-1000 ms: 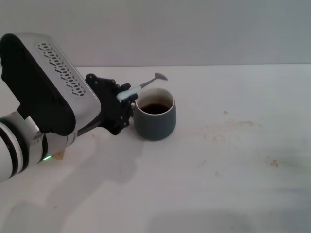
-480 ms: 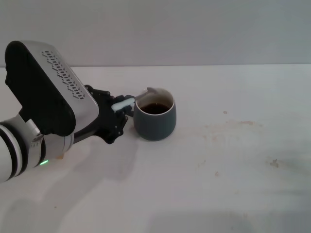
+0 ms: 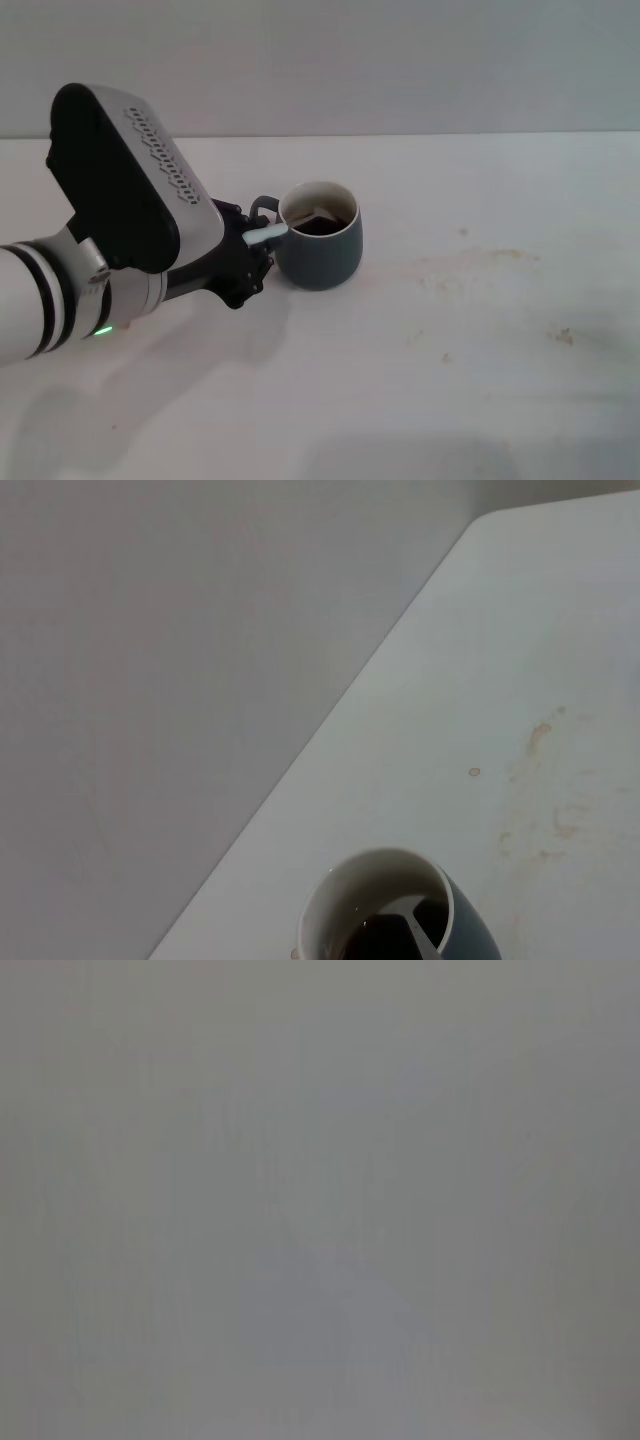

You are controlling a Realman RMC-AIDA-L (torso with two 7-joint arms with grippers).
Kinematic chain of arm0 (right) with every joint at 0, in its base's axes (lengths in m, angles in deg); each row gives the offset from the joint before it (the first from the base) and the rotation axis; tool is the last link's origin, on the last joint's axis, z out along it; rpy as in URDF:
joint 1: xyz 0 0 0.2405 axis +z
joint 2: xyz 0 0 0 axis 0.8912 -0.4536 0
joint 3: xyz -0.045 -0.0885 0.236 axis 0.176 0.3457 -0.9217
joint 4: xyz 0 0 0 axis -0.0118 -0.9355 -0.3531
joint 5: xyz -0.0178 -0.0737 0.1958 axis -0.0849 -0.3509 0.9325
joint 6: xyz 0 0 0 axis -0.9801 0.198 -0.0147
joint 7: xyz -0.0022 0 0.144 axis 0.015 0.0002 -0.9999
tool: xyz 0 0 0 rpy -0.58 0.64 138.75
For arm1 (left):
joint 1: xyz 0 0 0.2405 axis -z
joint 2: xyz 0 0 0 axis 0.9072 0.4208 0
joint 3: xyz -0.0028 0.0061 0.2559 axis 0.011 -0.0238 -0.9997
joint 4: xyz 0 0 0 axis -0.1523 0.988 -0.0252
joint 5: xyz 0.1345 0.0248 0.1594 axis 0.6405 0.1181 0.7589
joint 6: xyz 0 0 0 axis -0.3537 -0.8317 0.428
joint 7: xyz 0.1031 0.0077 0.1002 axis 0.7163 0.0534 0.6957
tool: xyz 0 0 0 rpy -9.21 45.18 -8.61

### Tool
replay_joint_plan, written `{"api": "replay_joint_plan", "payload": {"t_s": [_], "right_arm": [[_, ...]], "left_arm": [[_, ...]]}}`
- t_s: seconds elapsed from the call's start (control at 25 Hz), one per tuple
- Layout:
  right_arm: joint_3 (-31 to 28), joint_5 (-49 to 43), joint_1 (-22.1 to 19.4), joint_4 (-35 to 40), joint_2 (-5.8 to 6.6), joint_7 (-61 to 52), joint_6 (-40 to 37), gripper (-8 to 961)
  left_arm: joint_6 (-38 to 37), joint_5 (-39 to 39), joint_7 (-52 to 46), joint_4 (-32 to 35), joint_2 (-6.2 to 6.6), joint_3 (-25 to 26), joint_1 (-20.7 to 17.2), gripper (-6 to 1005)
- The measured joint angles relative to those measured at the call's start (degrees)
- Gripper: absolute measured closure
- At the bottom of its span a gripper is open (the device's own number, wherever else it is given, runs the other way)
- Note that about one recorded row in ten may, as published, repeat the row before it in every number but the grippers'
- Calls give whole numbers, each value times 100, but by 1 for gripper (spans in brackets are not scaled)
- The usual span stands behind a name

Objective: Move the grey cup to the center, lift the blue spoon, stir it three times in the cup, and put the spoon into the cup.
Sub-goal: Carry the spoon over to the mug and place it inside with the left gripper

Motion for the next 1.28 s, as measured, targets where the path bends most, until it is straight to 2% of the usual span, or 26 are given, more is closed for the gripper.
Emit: {"api": "replay_joint_plan", "payload": {"t_s": [0.04, 0.12, 0.24, 0.32, 0.6, 0.92, 1.28], "right_arm": [[3, 0, -4, -10, 0, 0, -2, 955], [8, 0, -44, -59, 0, 12, -8, 955], [9, 0, -62, -80, 0, 18, -33, 954], [10, 0, -78, -89, 0, 21, -86, 954], [10, 0, -80, -115, 9, 24, -89, 954], [10, -1, -42, -115, 23, 29, -89, 954], [-12, -1, 5, -100, 31, 32, -69, 954]], "left_arm": [[0, 0, 0, 0, 0, 0, 0, 826], [173, -24, 2, 159, -9, 120, 277, 826], [173, -24, 2, 159, -9, 120, 277, 826], [226, 8, 3, 446, -13, 230, 557, 826], [254, 7, 3, 937, -13, 480, 1008, 826], [255, -19, 3, 1335, -12, 672, 1332, 826], [266, -46, 3, 1626, -20, 527, 1602, 826]]}}
